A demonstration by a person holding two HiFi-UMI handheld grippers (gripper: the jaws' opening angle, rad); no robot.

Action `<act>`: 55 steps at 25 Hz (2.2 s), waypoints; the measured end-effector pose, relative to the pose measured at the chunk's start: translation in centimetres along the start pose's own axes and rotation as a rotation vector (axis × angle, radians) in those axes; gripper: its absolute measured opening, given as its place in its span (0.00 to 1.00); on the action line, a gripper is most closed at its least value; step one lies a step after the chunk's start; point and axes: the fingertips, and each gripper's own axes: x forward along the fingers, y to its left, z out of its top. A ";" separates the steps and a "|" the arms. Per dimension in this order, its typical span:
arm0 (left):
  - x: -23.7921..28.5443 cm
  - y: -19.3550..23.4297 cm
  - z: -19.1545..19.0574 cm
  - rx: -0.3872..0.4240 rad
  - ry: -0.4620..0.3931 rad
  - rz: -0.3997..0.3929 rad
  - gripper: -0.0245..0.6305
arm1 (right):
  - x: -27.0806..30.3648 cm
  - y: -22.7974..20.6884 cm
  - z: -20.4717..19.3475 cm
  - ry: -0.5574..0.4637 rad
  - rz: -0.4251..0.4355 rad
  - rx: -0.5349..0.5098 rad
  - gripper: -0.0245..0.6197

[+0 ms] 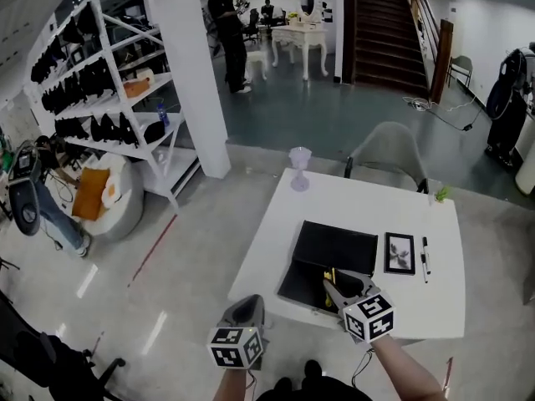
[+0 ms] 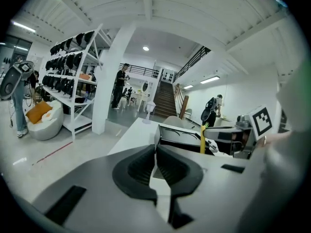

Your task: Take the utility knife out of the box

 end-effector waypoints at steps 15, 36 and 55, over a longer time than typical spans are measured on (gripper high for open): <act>2.8 -3.8 0.6 0.058 0.027 -0.127 0.06 | -5.0 -1.8 5.5 -0.176 -0.133 0.032 0.22; 3.5 -5.4 0.6 0.047 0.039 -0.214 0.06 | -9.9 -1.1 11.3 -0.366 -0.216 0.064 0.22; 2.9 -6.1 0.6 0.046 0.032 -0.208 0.06 | -11.3 -1.1 12.0 -0.401 -0.213 0.074 0.22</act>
